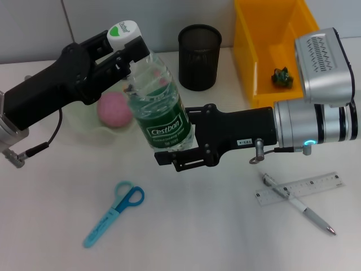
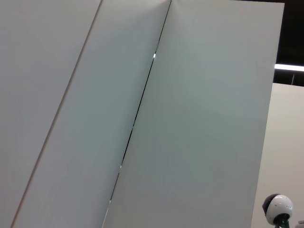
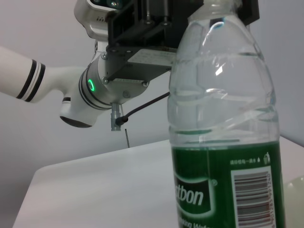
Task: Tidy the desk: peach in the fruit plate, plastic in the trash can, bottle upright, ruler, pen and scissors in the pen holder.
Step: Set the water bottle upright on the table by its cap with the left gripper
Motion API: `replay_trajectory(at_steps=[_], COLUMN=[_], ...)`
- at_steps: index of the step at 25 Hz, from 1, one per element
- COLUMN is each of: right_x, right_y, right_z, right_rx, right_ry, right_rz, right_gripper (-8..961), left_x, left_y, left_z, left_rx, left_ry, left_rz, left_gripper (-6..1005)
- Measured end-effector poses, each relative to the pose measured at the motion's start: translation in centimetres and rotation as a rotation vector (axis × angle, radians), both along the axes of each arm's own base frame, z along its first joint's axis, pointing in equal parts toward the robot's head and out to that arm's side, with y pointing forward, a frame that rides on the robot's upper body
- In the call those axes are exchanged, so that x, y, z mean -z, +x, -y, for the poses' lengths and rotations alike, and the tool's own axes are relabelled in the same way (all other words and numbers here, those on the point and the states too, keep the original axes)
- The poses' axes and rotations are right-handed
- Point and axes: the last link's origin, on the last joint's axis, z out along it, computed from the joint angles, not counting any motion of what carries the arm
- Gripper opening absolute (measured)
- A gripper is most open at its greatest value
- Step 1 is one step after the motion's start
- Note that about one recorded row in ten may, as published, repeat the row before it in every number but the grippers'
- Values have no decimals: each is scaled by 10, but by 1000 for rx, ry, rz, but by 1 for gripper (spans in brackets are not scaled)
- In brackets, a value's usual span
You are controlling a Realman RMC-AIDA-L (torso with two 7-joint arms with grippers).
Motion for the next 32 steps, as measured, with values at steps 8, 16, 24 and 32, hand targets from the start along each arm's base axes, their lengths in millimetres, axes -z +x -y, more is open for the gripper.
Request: replay_trajectory(at_steps=[8,16,24,32], right_x=[2,3,2,-8], right_y=[2,4,10,25], right_z=[1,2,3,7], right_rx=[2,7,27,73], right_ry=[-7,-11,-4,47], right_rz=[17,25,28,10], right_gripper=[758,758,756,754], left_x=[-1,-4,-9,-17], left_y=[1,-1,-7,-25], left_z=[-2,-3,-3,3], left_rx=[-3,-17,-29,-68], left_ry=[7,22,32,63], left_rz=[5,12,3,-18], left_gripper=[434,442,454,467])
